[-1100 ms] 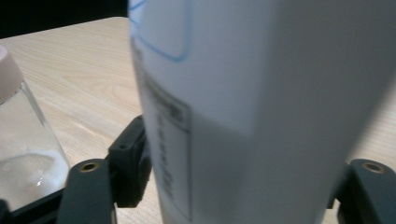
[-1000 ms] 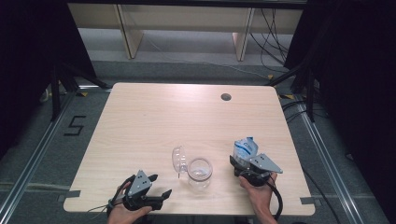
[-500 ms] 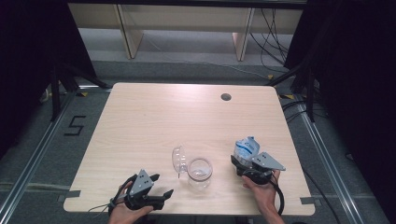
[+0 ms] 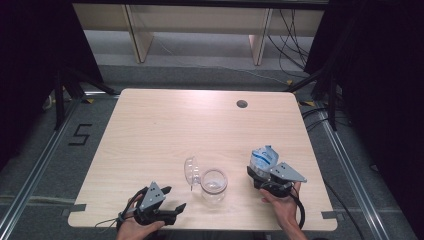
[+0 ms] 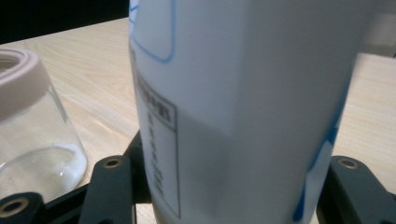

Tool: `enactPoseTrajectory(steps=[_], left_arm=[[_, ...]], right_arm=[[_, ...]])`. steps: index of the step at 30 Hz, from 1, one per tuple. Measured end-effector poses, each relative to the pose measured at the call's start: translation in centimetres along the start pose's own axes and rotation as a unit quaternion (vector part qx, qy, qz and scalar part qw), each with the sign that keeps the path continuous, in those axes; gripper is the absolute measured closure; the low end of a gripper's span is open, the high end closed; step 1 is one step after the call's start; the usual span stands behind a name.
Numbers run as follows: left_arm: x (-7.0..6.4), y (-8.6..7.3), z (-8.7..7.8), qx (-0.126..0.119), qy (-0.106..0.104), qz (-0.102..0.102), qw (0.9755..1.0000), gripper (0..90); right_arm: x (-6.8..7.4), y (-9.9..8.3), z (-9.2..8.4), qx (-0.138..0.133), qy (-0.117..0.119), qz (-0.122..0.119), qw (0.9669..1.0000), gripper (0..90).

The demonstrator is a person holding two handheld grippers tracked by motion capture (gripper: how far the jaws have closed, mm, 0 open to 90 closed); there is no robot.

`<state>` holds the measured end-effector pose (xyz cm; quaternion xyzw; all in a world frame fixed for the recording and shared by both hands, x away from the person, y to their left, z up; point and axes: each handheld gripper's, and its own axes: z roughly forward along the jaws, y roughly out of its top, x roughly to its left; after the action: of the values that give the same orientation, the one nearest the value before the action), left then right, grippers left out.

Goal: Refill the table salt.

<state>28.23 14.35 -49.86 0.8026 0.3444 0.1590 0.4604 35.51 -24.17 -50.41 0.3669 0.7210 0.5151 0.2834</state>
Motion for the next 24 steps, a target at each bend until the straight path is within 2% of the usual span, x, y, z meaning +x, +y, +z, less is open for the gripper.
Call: enactPoseTrajectory(steps=[2, 3, 4, 5, 6, 7, 9, 11, 12, 13, 14, 15, 16, 17, 19, 20, 22, 24], left_arm=[[0.0, 0.0, 0.0, 0.0, -0.001, 0.0, 1.0, 25.4], [0.0, 0.0, 0.0, 0.0, -0.002, -0.001, 1.0, 25.4], [-0.1, 0.0, 0.0, 0.0, -0.003, -0.001, 1.0, 25.4], [0.0, -0.1, 0.0, 0.001, -0.004, 0.001, 1.0, 25.4], [-0.1, -0.1, -0.1, 0.002, -0.002, 0.001, 1.0, 25.4], [0.0, -0.1, -0.1, 0.001, -0.002, 0.001, 1.0, 25.3], [0.0, -0.1, -0.1, 0.0, -0.002, 0.001, 1.0, 25.3], [0.1, -0.1, 0.0, -0.002, -0.004, 0.001, 1.0, 25.3], [0.1, -0.1, 0.0, -0.002, -0.004, 0.001, 1.0, 25.3], [0.0, -0.1, 0.0, -0.002, -0.003, -0.013, 0.9999, 25.3], [0.0, -0.1, 0.0, -0.003, -0.002, -0.011, 0.9999, 25.3], [0.3, -0.1, -0.1, 0.009, 0.0, 0.009, 0.9999, 25.3], [0.2, -0.2, 0.0, 0.002, -0.001, -0.003, 1.0, 25.3], [0.0, -0.2, -0.1, 0.0, 0.0, -0.013, 0.9999, 25.3], [0.2, -0.2, -0.1, 0.0, 0.003, -0.001, 1.0, 25.3], [0.2, -0.2, -0.1, 0.0, 0.002, -0.005, 1.0, 25.3], [0.2, -0.3, -0.2, -0.004, 0.0, -0.005, 1.0, 25.3], [0.2, -0.3, -0.3, -0.003, 0.005, -0.005, 1.0, 25.3]], right_arm=[[0.5, 0.3, -0.4, 0.002, -0.002, 0.002, 1.0, 43.2], [0.3, 0.5, -0.4, -0.008, 0.004, -0.018, 0.9998, 43.3], [0.7, 0.7, -0.6, -0.011, 0.003, -0.018, 0.9998, 43.2], [0.7, 1.0, -0.7, -0.01, 0.007, -0.038, 0.9992, 43.3], [0.8, 1.1, -0.8, -0.013, 0.005, -0.038, 0.9992, 43.3], [0.9, 1.3, -0.9, -0.013, -0.001, -0.057, 0.9983, 43.3], [1.1, 1.5, -1.1, -0.019, 0.001, -0.06, 0.998, 43.3], [1.1, 1.7, -1.2, -0.022, -0.002, -0.078, 0.9967, 43.3], [1.2, 1.8, -1.3, -0.016, -0.001, -0.09, 0.9958, 43.3], [1.3, 1.9, -1.4, -0.01, -0.007, -0.099, 0.9951, 43.3], [1.3, 2.1, -1.5, -0.013, -0.007, -0.114, 0.9933, 43.4], [1.6, 2.3, -1.5, -0.023, -0.003, -0.122, 0.9922, 43.4], [1.6, 2.3, -1.5, -0.023, -0.003, -0.122, 0.9922, 43.4], [1.6, 2.3, -1.5, -0.021, -0.01, -0.133, 0.9908, 43.4], [1.8, 2.5, -1.6, -0.015, -0.012, -0.156, 0.9876, 43.4], [2.0, 2.5, -1.6, -0.013, -0.02, -0.164, 0.9862, 43.4], [2.3, 2.7, -1.7, -0.01, -0.025, -0.183, 0.9828, 43.4], [2.6, 2.8, -1.7, -0.013, -0.025, -0.193, 0.9808, 43.5]])
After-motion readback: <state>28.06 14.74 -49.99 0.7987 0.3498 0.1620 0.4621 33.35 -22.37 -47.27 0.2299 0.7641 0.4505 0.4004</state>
